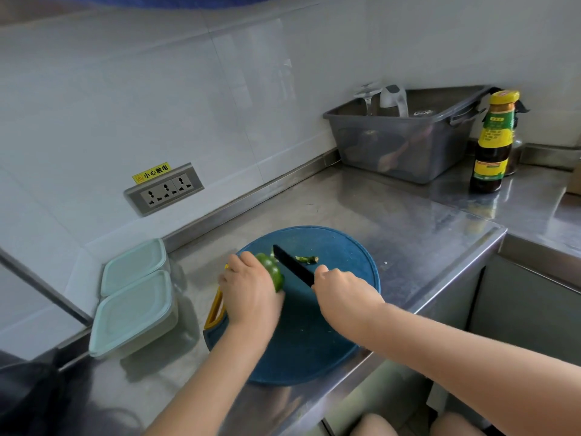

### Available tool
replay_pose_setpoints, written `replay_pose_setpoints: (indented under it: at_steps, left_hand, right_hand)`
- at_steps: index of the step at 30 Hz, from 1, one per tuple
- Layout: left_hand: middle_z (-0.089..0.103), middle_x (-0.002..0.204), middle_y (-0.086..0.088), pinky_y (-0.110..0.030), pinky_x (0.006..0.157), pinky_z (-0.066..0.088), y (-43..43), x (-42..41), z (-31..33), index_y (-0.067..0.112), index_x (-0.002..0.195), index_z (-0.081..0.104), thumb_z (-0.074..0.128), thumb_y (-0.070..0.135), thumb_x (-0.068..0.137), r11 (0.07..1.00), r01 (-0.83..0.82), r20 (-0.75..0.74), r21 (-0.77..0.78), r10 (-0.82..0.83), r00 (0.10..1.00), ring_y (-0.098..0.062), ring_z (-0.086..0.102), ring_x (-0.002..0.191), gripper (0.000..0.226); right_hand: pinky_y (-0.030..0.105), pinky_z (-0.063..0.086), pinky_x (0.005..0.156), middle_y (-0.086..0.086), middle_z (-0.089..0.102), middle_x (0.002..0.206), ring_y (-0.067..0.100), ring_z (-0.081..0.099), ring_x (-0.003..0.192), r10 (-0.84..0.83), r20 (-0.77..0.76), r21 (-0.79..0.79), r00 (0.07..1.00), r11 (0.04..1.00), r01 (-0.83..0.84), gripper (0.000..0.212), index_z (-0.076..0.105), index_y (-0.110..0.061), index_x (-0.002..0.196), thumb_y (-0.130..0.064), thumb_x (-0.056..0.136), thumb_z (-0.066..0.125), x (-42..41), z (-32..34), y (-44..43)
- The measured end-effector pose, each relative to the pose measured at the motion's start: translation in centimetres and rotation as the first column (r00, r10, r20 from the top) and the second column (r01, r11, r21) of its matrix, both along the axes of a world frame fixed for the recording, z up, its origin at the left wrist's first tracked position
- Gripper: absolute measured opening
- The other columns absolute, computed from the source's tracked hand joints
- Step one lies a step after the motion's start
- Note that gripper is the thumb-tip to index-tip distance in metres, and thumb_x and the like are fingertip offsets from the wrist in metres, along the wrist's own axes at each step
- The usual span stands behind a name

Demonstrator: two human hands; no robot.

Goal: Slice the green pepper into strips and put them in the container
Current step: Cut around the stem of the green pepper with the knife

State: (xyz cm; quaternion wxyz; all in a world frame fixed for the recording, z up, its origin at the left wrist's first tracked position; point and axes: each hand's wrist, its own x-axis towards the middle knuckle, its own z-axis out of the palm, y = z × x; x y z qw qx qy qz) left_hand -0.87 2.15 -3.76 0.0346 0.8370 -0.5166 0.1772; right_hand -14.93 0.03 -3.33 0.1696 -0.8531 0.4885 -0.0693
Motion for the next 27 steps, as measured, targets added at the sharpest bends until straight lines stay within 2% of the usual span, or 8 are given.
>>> replay_pose_setpoints:
  at_steps: [3,6,10,13,16,20,24,27]
  left_hand:
    - [0.044,0.115,-0.010,-0.031,0.084,0.045,0.5,-0.6,-0.1,0.008,0.113,0.026,0.072,0.052,0.070,0.999,0.046,-0.042,-0.004,-0.046,0.998,-0.025,0.055,0.097,0.077]
    - [0.045,0.112,-0.008,-0.030,0.072,0.041,0.7,1.4,0.5,0.005,0.116,0.035,0.078,0.045,0.066,0.997,0.051,-0.319,-0.061,-0.067,0.945,-0.030,0.057,0.096,0.078]
    - [0.047,0.102,0.006,-0.026,0.072,0.038,1.9,5.5,1.6,0.020,0.112,0.036,0.084,0.041,0.063,0.988,0.132,-0.637,-0.085,-0.156,0.755,-0.016,0.054,0.091,0.072]
    - [0.057,0.111,0.012,-0.020,0.081,0.046,2.7,9.1,2.4,0.032,0.111,0.046,0.088,0.044,0.053,0.955,0.295,-0.796,-0.033,-0.203,0.570,-0.001,0.057,0.095,0.072]
    - [0.055,0.127,0.008,-0.031,0.104,0.043,3.2,10.9,2.6,0.047,0.119,0.048,0.083,0.054,0.046,0.906,0.422,-0.837,-0.001,-0.232,0.496,-0.004,0.056,0.114,0.081]
    - [0.056,0.127,0.015,-0.032,0.103,0.045,3.7,11.3,2.6,0.052,0.127,0.046,0.078,0.037,0.059,0.865,0.496,-0.875,-0.071,-0.293,0.386,-0.004,0.056,0.116,0.077]
    - [0.053,0.127,0.020,-0.032,0.104,0.043,4.1,10.9,2.1,0.054,0.128,0.040,0.079,0.034,0.058,0.857,0.510,-0.852,-0.073,-0.319,0.414,-0.002,0.055,0.116,0.082]
    - [0.058,0.115,0.025,-0.024,0.095,0.046,3.9,10.5,1.8,0.053,0.118,0.045,0.087,0.040,0.048,0.895,0.429,-0.810,-0.120,-0.338,0.479,0.001,0.059,0.106,0.082]
  right_hand:
    - [0.034,0.035,0.063,0.010,0.057,0.091,0.032,0.057,0.084,-0.032,-0.004,0.027,0.999,0.999,0.032,0.017,0.042,-0.004,0.113,-0.006,0.096,0.041,0.9,0.1,-0.5]
    - [0.034,0.036,0.058,0.010,0.056,0.094,0.032,0.058,0.084,-0.024,0.005,0.035,1.000,0.999,0.023,0.017,0.044,-0.004,0.112,-0.009,0.096,0.043,1.1,-0.1,-1.1]
    - [0.029,0.027,0.045,-0.001,0.037,0.068,0.019,0.042,0.058,0.040,0.044,0.041,0.998,0.998,-0.042,0.018,0.043,-0.010,0.100,-0.027,0.101,0.037,0.3,0.4,-2.0]
    - [0.032,0.034,0.056,-0.002,0.035,0.066,0.021,0.040,0.059,0.105,-0.006,-0.013,0.994,0.994,-0.105,0.023,0.034,-0.013,0.092,-0.035,0.101,0.033,-0.6,0.7,-2.1]
    - [0.033,0.034,0.058,-0.002,0.035,0.065,0.028,0.041,0.063,0.148,-0.051,-0.067,0.988,0.986,-0.151,0.028,0.032,-0.014,0.089,-0.040,0.101,0.030,-1.4,0.6,-1.7]
    - [0.033,0.032,0.056,-0.002,0.036,0.065,0.021,0.038,0.055,0.146,-0.076,-0.090,0.986,0.984,-0.153,0.031,0.026,-0.018,0.081,-0.042,0.100,0.029,-1.8,0.5,-1.4]
    - [0.035,0.034,0.053,-0.002,0.039,0.065,0.021,0.039,0.056,0.080,-0.045,-0.116,0.996,0.990,-0.085,0.032,0.029,-0.017,0.079,-0.042,0.100,0.031,-2.7,1.5,-2.5]
    - [0.034,0.033,0.055,0.000,0.039,0.064,0.024,0.039,0.057,0.025,0.019,-0.149,0.999,0.989,-0.022,0.032,0.033,-0.015,0.082,-0.042,0.099,0.034,-3.3,3.1,-3.9]
